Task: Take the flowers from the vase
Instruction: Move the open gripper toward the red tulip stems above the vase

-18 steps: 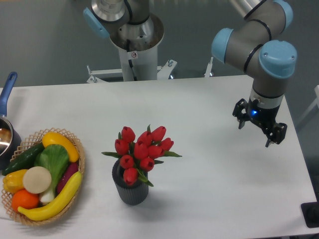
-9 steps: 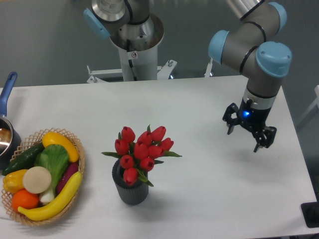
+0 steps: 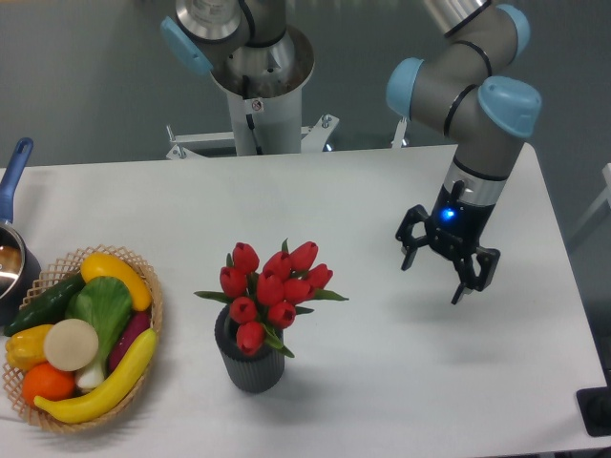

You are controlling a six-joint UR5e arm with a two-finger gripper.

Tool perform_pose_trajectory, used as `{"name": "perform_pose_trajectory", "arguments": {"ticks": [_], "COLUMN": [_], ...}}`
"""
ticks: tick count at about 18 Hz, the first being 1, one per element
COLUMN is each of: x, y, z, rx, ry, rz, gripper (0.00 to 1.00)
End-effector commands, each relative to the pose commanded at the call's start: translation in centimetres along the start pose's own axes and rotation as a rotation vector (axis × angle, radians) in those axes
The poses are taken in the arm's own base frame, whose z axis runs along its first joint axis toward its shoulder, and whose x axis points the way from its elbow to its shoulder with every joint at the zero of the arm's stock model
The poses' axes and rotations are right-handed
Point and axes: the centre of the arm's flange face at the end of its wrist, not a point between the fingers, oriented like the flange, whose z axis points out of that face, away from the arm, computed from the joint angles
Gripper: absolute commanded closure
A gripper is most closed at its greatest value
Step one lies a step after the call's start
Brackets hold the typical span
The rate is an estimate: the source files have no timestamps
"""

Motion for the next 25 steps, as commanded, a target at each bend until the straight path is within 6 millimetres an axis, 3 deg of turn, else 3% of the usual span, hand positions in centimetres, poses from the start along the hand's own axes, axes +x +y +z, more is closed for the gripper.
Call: {"name": "perform_pose_trajectory", "arguments": {"ticks": [3, 10, 18, 25], "x": [1.8, 3.2, 5.4, 5.8], "y": [-0.7, -3.1, -5.7, -7.6], "z": [0.1, 0.8, 4.1, 5.7], "rx": [0.125, 0.488, 0.565, 0.675], "ry": [-0.007, 0.041, 0.13, 0.208], "rz": [0.009, -0.031, -0.036, -0.121], "gripper": [0.0, 0.0, 0.0, 0.0]}}
